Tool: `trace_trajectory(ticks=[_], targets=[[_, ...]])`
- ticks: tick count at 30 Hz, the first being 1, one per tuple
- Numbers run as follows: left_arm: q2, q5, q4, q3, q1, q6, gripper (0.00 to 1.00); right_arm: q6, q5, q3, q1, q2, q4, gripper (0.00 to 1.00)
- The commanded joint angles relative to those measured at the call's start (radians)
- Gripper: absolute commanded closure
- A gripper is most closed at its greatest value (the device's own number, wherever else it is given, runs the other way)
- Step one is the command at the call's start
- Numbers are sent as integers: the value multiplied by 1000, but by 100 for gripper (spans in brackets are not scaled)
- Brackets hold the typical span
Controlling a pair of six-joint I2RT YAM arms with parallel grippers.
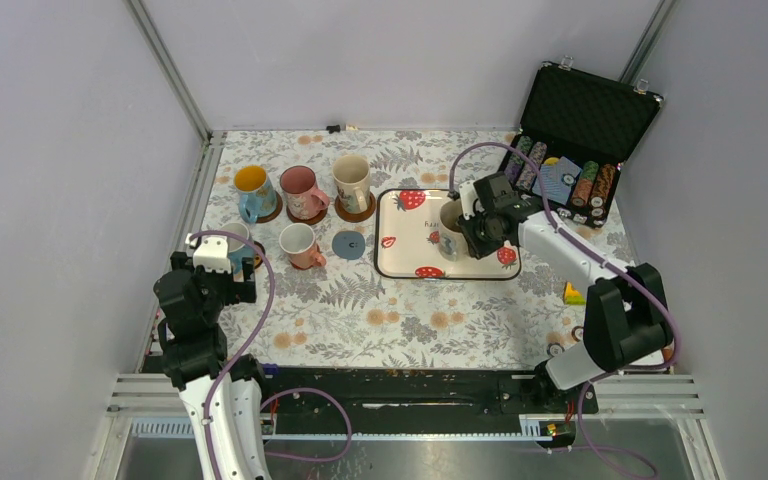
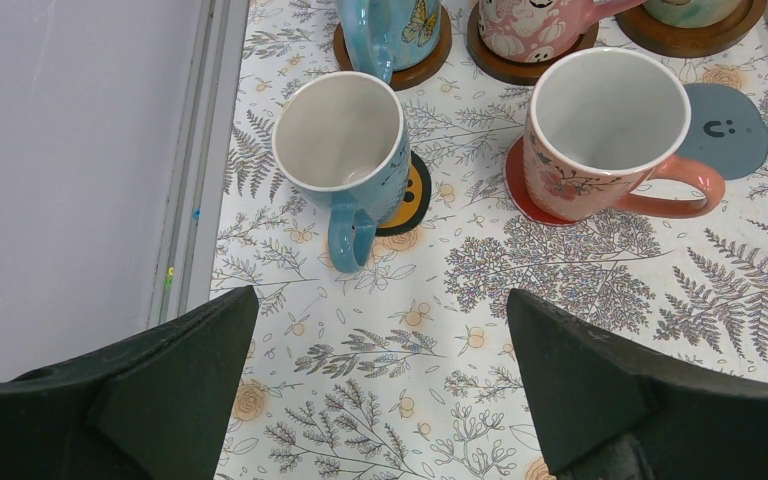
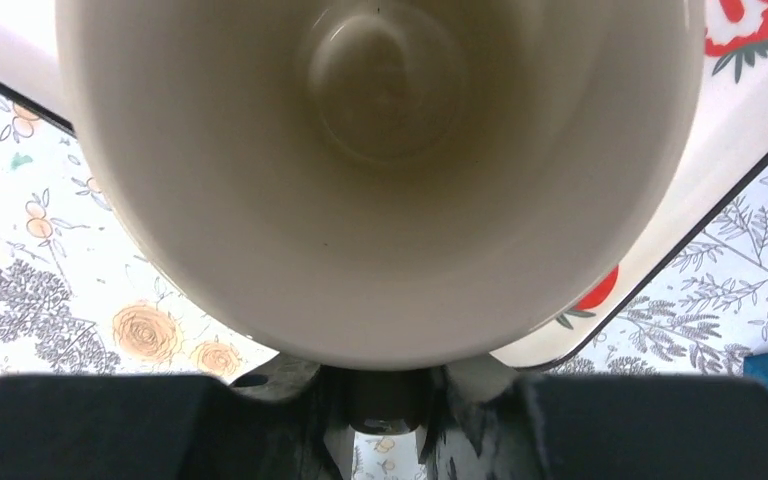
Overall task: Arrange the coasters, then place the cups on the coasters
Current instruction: Place the cup on the coaster.
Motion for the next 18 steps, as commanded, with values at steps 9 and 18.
trace_trajectory(ticks=[9,18], targets=[[16,0,51,0,8,6,1,131,-142,213,54,-198,-41,100],[25,-4,50,0,8,6,1,120,-100,177,150,-164,-9,100]])
